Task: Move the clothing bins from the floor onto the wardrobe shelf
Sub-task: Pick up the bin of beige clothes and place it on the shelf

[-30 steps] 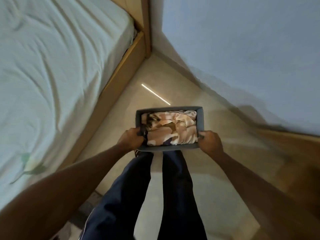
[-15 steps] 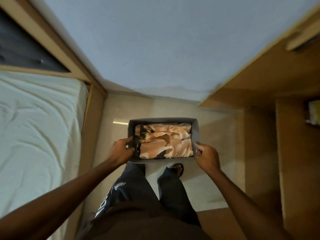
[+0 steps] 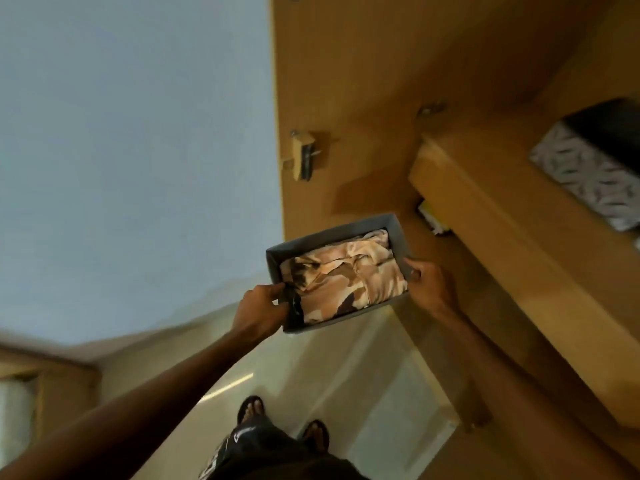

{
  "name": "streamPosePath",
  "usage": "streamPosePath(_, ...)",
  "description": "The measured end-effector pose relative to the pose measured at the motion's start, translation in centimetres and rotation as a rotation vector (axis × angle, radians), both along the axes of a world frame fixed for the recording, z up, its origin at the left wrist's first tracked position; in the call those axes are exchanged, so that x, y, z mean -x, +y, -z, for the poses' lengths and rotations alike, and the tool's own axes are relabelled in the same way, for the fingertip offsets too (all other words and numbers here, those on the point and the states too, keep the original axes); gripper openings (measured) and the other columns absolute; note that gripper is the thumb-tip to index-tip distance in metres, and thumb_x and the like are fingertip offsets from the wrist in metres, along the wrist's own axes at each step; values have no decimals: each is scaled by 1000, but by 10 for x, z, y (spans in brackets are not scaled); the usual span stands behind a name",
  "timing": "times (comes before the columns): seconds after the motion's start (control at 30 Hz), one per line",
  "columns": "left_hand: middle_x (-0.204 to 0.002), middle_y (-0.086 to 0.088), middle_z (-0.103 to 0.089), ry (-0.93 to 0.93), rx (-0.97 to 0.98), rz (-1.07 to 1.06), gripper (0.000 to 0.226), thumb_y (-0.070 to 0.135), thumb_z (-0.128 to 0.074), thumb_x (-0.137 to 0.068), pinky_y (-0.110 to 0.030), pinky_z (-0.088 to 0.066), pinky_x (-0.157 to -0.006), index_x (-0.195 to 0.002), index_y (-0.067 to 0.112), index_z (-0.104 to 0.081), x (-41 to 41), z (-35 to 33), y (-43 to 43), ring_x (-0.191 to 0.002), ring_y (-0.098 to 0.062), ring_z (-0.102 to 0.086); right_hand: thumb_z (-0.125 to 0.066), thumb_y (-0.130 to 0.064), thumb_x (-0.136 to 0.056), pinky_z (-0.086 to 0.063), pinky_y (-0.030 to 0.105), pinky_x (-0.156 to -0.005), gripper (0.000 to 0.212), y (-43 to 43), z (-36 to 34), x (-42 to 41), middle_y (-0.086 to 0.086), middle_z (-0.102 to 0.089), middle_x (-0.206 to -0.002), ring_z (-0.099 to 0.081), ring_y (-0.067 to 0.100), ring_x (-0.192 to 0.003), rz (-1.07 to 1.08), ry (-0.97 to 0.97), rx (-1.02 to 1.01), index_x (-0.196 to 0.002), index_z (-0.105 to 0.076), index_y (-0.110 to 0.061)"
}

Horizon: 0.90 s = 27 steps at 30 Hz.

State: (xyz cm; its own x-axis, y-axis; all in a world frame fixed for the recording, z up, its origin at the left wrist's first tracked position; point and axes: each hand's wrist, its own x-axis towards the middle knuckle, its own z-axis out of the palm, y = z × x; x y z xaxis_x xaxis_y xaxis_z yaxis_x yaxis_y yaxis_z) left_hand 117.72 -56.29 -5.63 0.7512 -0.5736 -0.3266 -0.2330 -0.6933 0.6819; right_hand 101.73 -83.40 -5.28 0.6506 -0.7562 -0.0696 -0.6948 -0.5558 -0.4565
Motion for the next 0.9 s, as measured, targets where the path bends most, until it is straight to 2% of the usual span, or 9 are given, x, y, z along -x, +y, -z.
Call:
streamPosePath(0.13,-109,-1,-73,-105,6,107,34,21,-56,-86,-31,-55,-77,-115,32,-70,-22,-23,-71,-95,-22,-68,-54,-4,-91,-51,39,-87,37,-67,-38,-8,14,-66,-124,-61,38,-110,36,-82,67,-125,-64,-13)
streamPosePath(0.23,-106,1,-72,-185,20,192,29,28,-53,-90,-31,-56,-73,-112,33,-69,-44,-37,-127,-90,-21,-67,-52,-7,-92,-50,34,-82,38,-117,-63,-23,13,-63,-129,-62,35,-107,70,-91,153,-128,-63,-16)
streamPosePath(0.33,-104,4,-70,-195,60,290,24,29,-55,-92,-17,-46,-58,-111,29,-69,-67,-54,-185,-76,-7,-60,-52,-5,-92,-41,28,-67,40,-171,-87,-43,16,-65,-125,-64,39,-93,101,-109,183,-128,-62,-16)
streamPosePath(0.43,-103,5,-70,-239,81,372,25,30,-55,-91,-11,-40,-52,-112,30,-68,-87,-74,-233,-70,-2,-58,-51,-1,-89,-44,28,-74,42,-222,-110,-57,16,-65,-124,-63,38,-102,133,-161,191,-126,-64,-16)
streamPosePath(0.5,-103,6,-71,-312,110,436,29,32,-53,-89,-16,-42,-54,-115,33,-67,-96,-86,-260,-72,-6,-60,-51,2,-88,-45,26,-83,42,-252,-122,-61,13,-65,-126,-61,35,-110,159,-196,189,-123,-66,-14)
streamPosePath(0.57,-103,4,-73,-370,119,498,31,34,-52,-89,-23,-46,-61,-116,35,-67,-103,-94,-289,-81,-15,-65,-50,6,-86,-43,24,-82,42,-283,-130,-66,12,-67,-122,-62,33,-109,196,-209,194,-118,-69,-12)
streamPosePath(0.7,-104,4,-74,-428,126,571,28,38,-55,-88,-25,-51,-71,-110,32,-71,-113,-102,-340,-92,-18,-68,-50,5,-84,-49,35,-90,38,-333,-132,-75,12,-69,-117,-63,32,-108,241,-208,168,-109,-73,-13)
streamPosePath(0.83,-100,-1,-73,-442,130,633,27,40,-55,-90,-25,-45,-70,-105,26,-73,-119,-107,-391,-93,-22,-67,-49,6,-84,-49,38,-94,36,-376,-127,-85,15,-69,-117,-62,34,-111,284,-205,143,-107,-74,-7)
streamPosePath(0.9,-99,-3,-73,-451,126,652,30,45,-54,-91,-26,-48,-71,-106,25,-71,-120,-108,-416,-93,-23,-67,-48,6,-85,-47,38,-95,36,-399,-125,-90,17,-66,-121,-59,36,-114,318,-219,112,-111,-71,-5)
